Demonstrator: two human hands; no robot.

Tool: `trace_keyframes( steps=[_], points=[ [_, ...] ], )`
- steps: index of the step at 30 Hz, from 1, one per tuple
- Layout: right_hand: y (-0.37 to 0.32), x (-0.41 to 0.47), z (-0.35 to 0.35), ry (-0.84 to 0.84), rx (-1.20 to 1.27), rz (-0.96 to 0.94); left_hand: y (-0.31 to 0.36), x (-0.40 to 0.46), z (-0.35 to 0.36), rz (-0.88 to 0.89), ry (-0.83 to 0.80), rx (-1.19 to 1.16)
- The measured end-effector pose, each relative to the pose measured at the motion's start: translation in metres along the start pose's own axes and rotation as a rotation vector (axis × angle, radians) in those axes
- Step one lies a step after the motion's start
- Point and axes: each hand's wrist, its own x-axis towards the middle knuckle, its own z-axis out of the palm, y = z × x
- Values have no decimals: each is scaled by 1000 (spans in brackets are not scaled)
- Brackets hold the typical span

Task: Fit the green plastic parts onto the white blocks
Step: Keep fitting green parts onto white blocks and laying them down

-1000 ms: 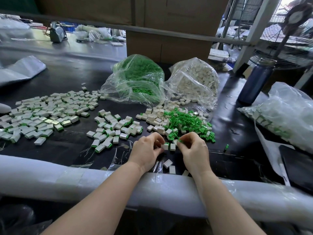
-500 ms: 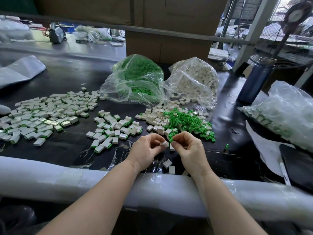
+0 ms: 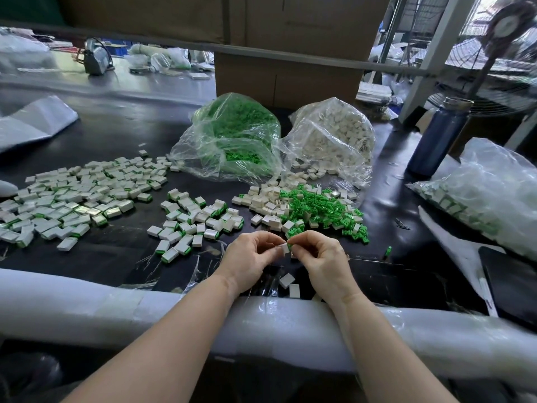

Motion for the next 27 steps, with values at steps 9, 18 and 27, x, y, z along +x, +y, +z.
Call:
trace_keyframes(
  steps=[9, 18, 27],
  points=[
    [-3, -1, -1, -58, 1, 35, 4, -3, 1, 40, 2, 88],
    [-3, -2, -2, -75, 39, 67, 5, -4, 3, 38, -23, 124],
    [-3, -2, -3, -85, 45, 67, 9, -5, 4, 117, -66, 252]
  ],
)
